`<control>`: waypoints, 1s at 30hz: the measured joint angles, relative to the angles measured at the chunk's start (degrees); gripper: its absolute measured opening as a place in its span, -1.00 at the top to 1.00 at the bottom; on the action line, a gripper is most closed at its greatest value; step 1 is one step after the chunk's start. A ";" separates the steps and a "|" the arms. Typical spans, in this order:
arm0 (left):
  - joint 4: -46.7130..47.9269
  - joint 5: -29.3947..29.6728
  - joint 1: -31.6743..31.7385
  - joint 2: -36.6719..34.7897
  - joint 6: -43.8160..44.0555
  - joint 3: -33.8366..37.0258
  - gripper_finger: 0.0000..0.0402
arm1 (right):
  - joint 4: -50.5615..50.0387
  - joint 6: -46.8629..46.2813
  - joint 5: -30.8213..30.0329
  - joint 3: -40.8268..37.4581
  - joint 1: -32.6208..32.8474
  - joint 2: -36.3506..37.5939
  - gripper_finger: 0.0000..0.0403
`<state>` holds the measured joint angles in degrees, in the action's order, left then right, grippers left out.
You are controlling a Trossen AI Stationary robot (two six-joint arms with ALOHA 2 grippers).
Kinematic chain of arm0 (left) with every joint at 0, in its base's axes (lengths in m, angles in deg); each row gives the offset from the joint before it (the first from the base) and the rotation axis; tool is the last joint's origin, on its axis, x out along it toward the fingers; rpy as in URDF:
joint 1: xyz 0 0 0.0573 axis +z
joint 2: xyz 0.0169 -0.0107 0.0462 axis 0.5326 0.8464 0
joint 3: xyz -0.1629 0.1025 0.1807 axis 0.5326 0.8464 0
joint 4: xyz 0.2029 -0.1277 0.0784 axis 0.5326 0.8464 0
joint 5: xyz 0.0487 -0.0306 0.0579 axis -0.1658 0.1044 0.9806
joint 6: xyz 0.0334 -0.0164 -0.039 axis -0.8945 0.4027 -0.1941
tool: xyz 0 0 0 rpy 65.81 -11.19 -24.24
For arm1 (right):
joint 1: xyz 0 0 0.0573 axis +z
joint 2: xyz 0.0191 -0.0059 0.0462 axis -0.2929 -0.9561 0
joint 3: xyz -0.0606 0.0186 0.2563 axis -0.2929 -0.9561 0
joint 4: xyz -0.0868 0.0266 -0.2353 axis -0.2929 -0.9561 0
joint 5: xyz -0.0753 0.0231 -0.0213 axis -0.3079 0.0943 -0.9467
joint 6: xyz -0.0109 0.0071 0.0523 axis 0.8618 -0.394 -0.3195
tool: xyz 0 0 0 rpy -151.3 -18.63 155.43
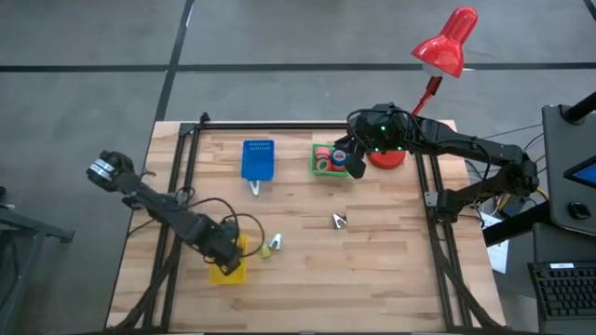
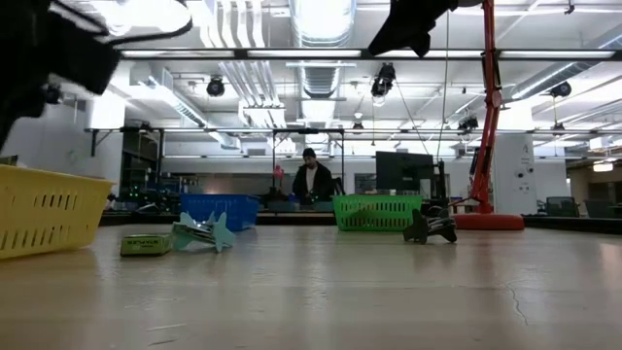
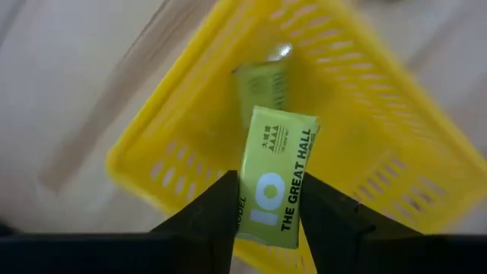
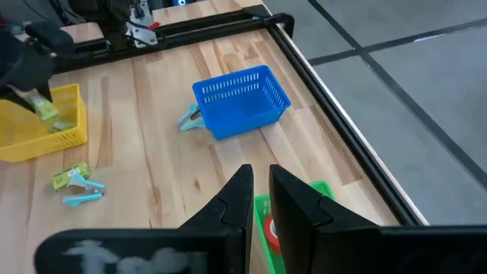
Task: Pick and place Stapler, Stapler remover, tape
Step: Put the top green staple pins into the yellow basket, then put the green staple pins into the yellow basket
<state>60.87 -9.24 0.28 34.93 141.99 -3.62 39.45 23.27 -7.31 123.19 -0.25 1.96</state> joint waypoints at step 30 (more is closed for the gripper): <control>-13.58 11.37 10.14 3.29 -12.25 -9.57 -0.20 | -0.51 0.23 0.63 -0.09 0.02 0.00 0.79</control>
<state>47.30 2.13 10.42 38.23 129.75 -13.20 38.94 23.50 -6.68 123.10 -0.22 1.96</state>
